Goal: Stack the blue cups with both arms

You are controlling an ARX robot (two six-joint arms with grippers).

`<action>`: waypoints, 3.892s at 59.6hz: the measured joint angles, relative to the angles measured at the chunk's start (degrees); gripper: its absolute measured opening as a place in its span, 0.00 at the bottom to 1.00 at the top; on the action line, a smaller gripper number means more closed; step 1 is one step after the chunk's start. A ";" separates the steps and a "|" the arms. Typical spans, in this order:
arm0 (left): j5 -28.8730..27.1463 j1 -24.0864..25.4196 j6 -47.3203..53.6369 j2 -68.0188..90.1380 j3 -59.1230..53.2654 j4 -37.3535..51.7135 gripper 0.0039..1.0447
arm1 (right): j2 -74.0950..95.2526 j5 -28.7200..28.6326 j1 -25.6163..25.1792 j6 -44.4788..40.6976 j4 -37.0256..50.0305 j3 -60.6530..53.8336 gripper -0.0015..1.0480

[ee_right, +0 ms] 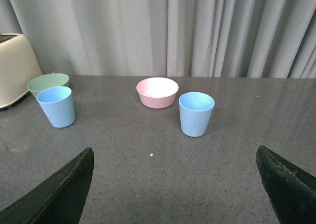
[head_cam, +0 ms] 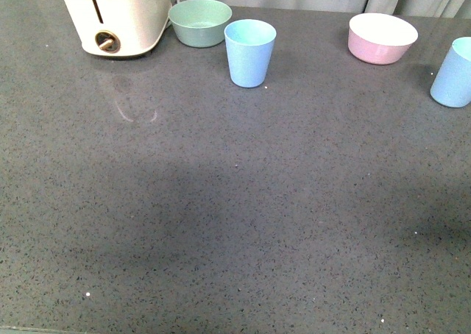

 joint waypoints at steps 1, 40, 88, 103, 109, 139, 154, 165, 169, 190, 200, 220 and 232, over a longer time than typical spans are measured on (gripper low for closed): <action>0.02 0.00 0.00 0.00 0.00 0.00 0.92 | 0.02 0.02 0.00 0.00 0.00 0.00 0.91; 0.20 0.04 0.00 0.07 0.02 -0.11 0.92 | 0.00 0.00 0.00 0.00 0.00 0.00 0.91; 1.29 -17.22 -16.44 101.63 63.25 0.76 0.92 | 0.00 0.02 0.00 0.02 0.00 0.00 0.91; -1.75 -22.73 -18.69 114.40 78.97 -5.73 0.92 | 0.00 0.02 0.00 0.02 0.00 0.00 0.91; -2.67 -23.43 -19.17 118.09 83.65 -8.33 0.92 | 0.00 0.02 0.00 0.02 0.00 0.00 0.91; -2.36 -23.82 -24.15 133.33 107.10 -20.87 0.92 | 0.00 0.02 0.00 0.02 0.00 0.00 0.91; -2.19 -21.77 -25.27 142.42 119.64 -27.12 0.92 | 0.00 0.02 0.00 0.00 0.00 0.00 0.91; -2.16 -21.33 -25.97 146.11 123.43 -29.29 0.92 | 0.00 0.00 0.00 0.02 0.00 0.00 0.91; -2.12 -21.44 -26.67 147.73 125.09 -30.42 0.92 | 0.00 0.00 0.00 0.02 0.00 0.00 0.91; -1.51 -23.50 -28.52 151.40 132.19 -35.04 0.49 | 0.00 0.02 0.00 0.04 0.00 0.00 0.91; -1.53 -24.06 -28.96 151.03 130.94 -34.58 0.26 | 0.00 0.02 0.00 0.04 0.00 0.00 0.91; -2.45 -25.35 -34.34 148.47 128.28 -37.24 0.02 | 0.00 0.02 0.00 0.04 0.00 0.00 0.91; -3.45 -26.49 -35.98 145.09 126.99 -36.46 0.02 | 0.00 0.00 0.00 0.07 0.00 0.00 0.91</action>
